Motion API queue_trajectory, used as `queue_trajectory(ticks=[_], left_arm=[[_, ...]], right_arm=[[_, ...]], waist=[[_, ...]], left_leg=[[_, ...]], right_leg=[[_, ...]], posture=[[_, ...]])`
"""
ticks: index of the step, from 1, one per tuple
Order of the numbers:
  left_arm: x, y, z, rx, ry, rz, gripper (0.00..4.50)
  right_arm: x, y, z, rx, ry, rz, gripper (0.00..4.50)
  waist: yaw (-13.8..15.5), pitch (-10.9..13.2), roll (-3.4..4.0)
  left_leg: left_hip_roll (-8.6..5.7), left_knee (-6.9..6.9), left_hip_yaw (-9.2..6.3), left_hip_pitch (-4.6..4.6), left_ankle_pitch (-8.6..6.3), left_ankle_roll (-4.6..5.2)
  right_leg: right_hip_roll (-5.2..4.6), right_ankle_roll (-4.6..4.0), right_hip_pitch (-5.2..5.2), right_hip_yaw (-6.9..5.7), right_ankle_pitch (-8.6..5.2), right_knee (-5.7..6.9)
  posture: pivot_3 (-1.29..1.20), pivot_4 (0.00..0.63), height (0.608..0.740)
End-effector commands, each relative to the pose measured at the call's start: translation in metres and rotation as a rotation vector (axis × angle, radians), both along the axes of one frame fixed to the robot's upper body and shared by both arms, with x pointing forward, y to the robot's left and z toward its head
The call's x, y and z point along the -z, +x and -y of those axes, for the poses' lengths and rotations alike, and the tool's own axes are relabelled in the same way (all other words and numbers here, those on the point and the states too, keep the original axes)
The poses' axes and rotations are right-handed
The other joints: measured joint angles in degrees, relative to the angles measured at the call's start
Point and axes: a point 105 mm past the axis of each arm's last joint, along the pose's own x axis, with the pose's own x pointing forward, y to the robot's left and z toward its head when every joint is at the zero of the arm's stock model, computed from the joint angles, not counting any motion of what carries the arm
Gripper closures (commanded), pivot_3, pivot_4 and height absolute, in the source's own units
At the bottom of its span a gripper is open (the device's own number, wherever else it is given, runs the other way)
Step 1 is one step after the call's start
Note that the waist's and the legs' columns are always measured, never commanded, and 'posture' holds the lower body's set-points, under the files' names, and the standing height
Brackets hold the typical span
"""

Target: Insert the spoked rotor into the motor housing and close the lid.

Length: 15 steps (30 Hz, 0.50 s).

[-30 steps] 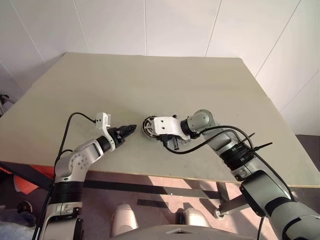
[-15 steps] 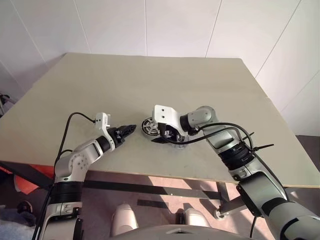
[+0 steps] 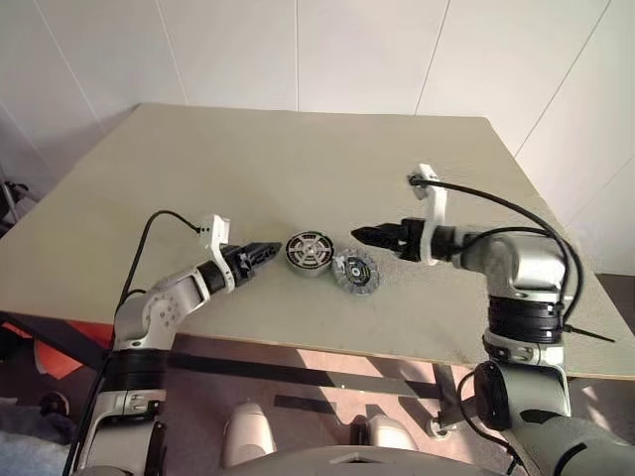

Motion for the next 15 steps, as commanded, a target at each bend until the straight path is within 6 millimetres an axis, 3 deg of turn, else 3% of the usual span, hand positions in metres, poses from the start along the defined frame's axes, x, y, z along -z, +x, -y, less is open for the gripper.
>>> queue_trajectory(ticks=[1,7,12,15], left_arm=[[-0.013,0.007,0.012,0.071,0.004,0.043,1.97],[-0.014,0.012,0.019,0.123,0.024,0.044,1.97],[-0.013,0.012,0.019,0.146,0.038,0.037,1.97],[-0.013,0.012,0.019,0.152,0.044,0.036,1.97]], right_arm=[[0.006,-0.017,0.017,0.08,0.173,-0.096,0.84],[0.043,-0.034,0.044,0.234,0.295,-0.231,0.84],[0.065,-0.053,0.045,0.28,0.326,-0.299,0.84],[0.068,-0.059,0.041,0.277,0.335,-0.309,0.84]], waist=[[0.2,0.0,-0.01],[0.4,0.0,0.17],[0.3,-0.1,0.24],[0.3,-0.1,0.26]], left_leg=[[0.0,-0.07,0.02,0.05,0.03,-0.05],[-0.08,-0.29,0.08,0.24,0.16,-0.25],[-0.08,-0.36,0.08,0.27,0.16,-0.26],[-0.08,-0.41,0.09,0.3,0.15,-0.25]], right_leg=[[0.01,0.0,0.0,0.0,0.0,0.0],[-0.02,0.04,0.01,0.11,-0.02,-0.01],[-0.01,0.35,0.01,0.11,-0.21,-0.06],[-0.01,0.37,0.08,0.1,-0.22,-0.2]], posture=[[0.0,0.0,0.74],[0.0,0.0,0.74],[0.0,0.0,0.74],[0.0,0.0,0.74]])
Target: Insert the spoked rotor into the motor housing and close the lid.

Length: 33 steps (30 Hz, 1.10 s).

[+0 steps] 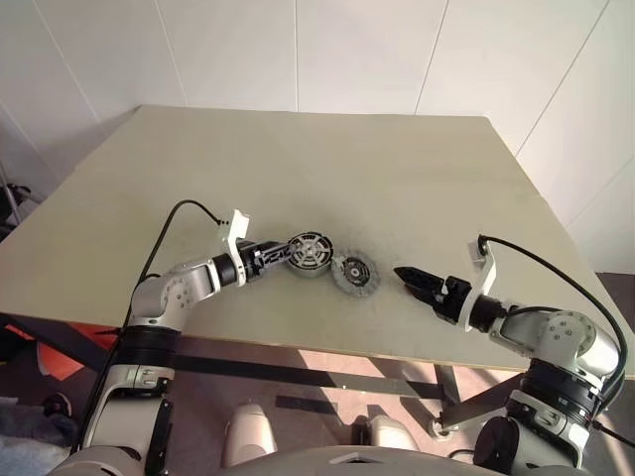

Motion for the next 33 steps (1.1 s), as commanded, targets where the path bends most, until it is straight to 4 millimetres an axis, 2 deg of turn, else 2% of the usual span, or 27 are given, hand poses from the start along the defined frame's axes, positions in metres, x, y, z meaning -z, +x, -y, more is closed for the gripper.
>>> queue_trajectory(ticks=[1,10,16,22,28,33], left_arm=[[-0.013,0.005,0.001,0.019,0.006,0.041,1.97],[-0.012,0.007,-0.001,0.01,0.015,0.039,1.97],[-0.01,0.005,-0.005,-0.007,0.016,0.038,1.97],[-0.01,0.004,0.0,-0.006,0.001,0.034,1.97],[-0.006,0.003,0.006,0.019,0.004,0.018,1.97],[-0.01,0.005,0.005,0.032,0.023,0.018,1.97]], right_arm=[[-0.001,-0.005,-0.009,-0.022,0.022,0.001,0.84],[-0.003,-0.003,-0.031,-0.094,0.045,-0.004,0.84],[0.001,-0.003,-0.035,-0.118,0.041,-0.034,0.84],[0.0,-0.019,-0.027,-0.141,0.032,-0.032,0.84],[-0.001,-0.035,-0.038,-0.156,0.07,-0.025,0.84],[0.0,-0.036,-0.046,-0.15,0.104,-0.037,0.84]], waist=[[0.0,0.0,0.0],[-0.3,0.0,0.01],[-0.3,0.0,0.01],[0.1,0.0,0.01],[1.0,0.0,0.02],[0.9,0.0,0.02]], left_leg=[[0.0,-0.01,0.0,0.0,0.0,0.0],[0.0,-0.06,0.0,0.01,0.01,-0.01],[0.0,-0.12,0.0,0.0,0.01,-0.01],[-0.01,-0.18,0.0,-0.03,0.01,-0.01],[-0.02,-0.31,0.0,-0.03,0.01,-0.02],[-0.05,-0.32,0.0,-0.02,0.0,0.0]], right_leg=[[0.0,0.03,0.02,0.0,-0.02,-0.04],[0.0,0.07,0.02,-0.01,-0.04,-0.09],[0.01,0.08,0.02,-0.03,-0.04,-0.14],[-0.01,0.1,0.03,-0.06,-0.05,-0.22],[-0.01,0.18,0.03,-0.08,-0.11,-0.26],[-0.02,0.2,0.0,-0.07,-0.13,-0.25]], posture=[[0.0,0.0,0.74],[0.0,0.0,0.74],[0.0,0.0,0.74],[0.0,0.0,0.74],[0.0,0.0,0.74],[0.0,0.0,0.74]])
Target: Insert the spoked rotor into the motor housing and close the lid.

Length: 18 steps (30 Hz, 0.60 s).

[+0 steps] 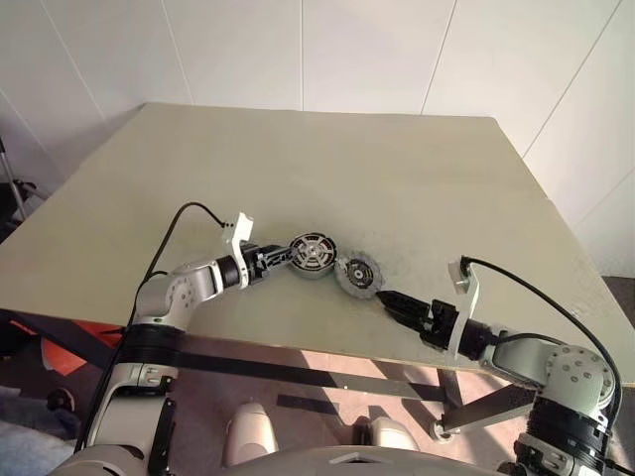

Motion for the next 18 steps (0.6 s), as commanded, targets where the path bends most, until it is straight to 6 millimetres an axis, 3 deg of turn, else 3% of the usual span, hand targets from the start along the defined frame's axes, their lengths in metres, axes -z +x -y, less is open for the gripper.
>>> queue_trajectory(ticks=[1,13,18], left_arm=[[-0.017,0.005,-0.001,0.025,0.011,0.048,1.97],[-0.021,0.003,-0.017,-0.003,0.046,0.051,1.97],[-0.022,0.002,-0.023,-0.03,0.046,0.06,1.97]], right_arm=[[-0.002,0.001,-0.012,-0.024,0.022,0.001,0.84],[0.009,0.036,-0.025,0.007,0.058,-0.02,0.84],[-0.002,0.048,-0.035,-0.016,0.055,0.012,0.84]], waist=[[0.0,0.0,0.0],[-1.7,-0.1,-0.09],[-1.9,0.0,-0.09]], left_leg=[[0.0,0.0,-0.01,0.0,0.0,-0.01],[0.0,-0.01,-0.08,0.14,0.02,-0.04],[0.0,-0.01,-0.19,0.25,0.03,-0.05]], right_leg=[[0.0,0.01,0.0,0.0,0.0,0.0],[0.01,0.03,-0.05,-0.06,-0.01,-0.04],[0.0,0.04,-0.22,-0.25,-0.01,-0.18]], posture=[[0.0,0.0,0.74],[0.0,0.0,0.74],[0.0,0.0,0.74]])
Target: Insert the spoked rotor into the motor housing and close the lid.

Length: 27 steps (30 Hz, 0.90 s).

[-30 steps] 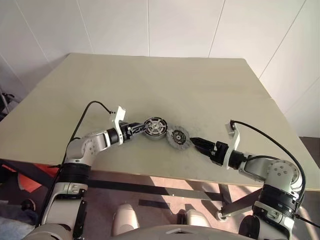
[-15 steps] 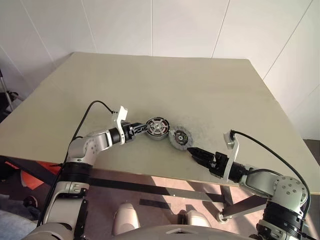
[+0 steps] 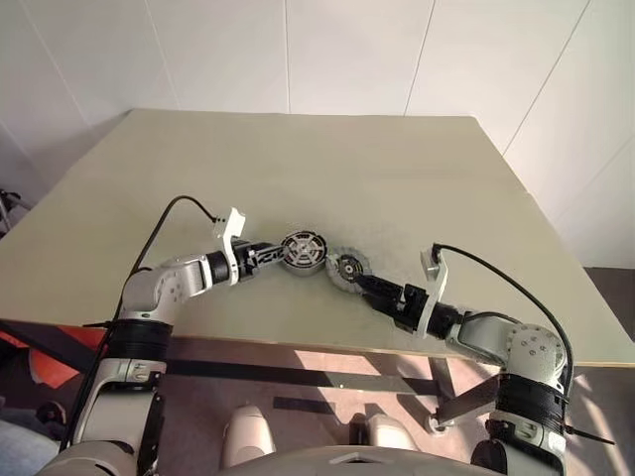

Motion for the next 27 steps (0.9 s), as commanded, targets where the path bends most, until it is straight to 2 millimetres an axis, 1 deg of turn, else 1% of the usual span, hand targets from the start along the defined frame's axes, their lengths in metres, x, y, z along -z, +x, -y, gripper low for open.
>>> queue_trajectory(ticks=[1,8,12,15,17,25,27], left_arm=[[-0.015,0.002,-0.007,-0.024,-0.007,0.056,1.97],[-0.014,0.002,-0.006,-0.035,-0.014,0.057,1.97],[-0.013,0.002,-0.002,-0.032,-0.021,0.055,1.97],[-0.012,0.002,-0.001,-0.031,-0.022,0.054,1.97],[-0.012,0.003,-0.001,-0.032,-0.022,0.053,1.97],[-0.012,0.005,-0.004,-0.049,-0.023,0.055,1.97],[-0.012,0.005,-0.005,-0.053,-0.023,0.055,1.97]], right_arm=[[-0.008,0.01,-0.006,-0.002,-0.017,0.03,0.84],[-0.027,0.03,-0.004,0.038,-0.031,0.092,0.84],[-0.039,0.043,0.001,0.099,-0.048,0.139,0.84],[-0.05,0.045,-0.003,0.097,-0.044,0.183,0.84],[-0.06,0.045,-0.007,0.083,-0.034,0.218,0.84],[-0.089,0.052,-0.015,0.052,0.003,0.284,0.84],[-0.092,0.052,-0.018,0.035,-0.001,0.293,0.84]], waist=[[0.1,0.0,0.01],[0.3,0.0,0.02],[0.4,0.0,0.02],[0.5,0.0,0.02],[0.5,0.0,0.03],[0.6,0.0,0.03],[0.7,0.0,0.03]], left_leg=[[0.0,0.0,0.0,0.0,0.0,0.0],[-0.08,0.0,0.0,-0.18,0.01,-0.01],[-0.08,0.0,0.01,-0.24,0.01,-0.02],[-0.08,-0.04,0.01,-0.3,0.02,-0.07],[-0.08,-0.23,0.03,-0.33,-0.06,-0.19],[-0.09,-0.45,0.04,-0.4,-0.17,-0.34],[-0.09,-0.44,0.04,-0.33,-0.14,-0.39]], right_leg=[[0.0,0.0,-0.05,0.0,0.0,0.0],[-0.05,0.0,-0.14,0.05,0.01,-0.01],[-0.05,-0.02,-0.14,0.08,0.02,0.11],[-0.04,-0.09,-0.14,0.08,0.07,0.23],[-0.01,-0.47,-0.17,0.06,0.27,0.2],[0.01,-0.53,-0.29,0.04,0.12,0.15],[-0.01,-0.52,-0.23,0.05,0.11,0.17]], posture=[[0.0,0.0,0.74],[0.0,0.0,0.74],[0.0,0.0,0.74],[0.0,0.0,0.74],[0.0,0.0,0.74],[0.0,0.0,0.74],[0.0,0.0,0.74]])
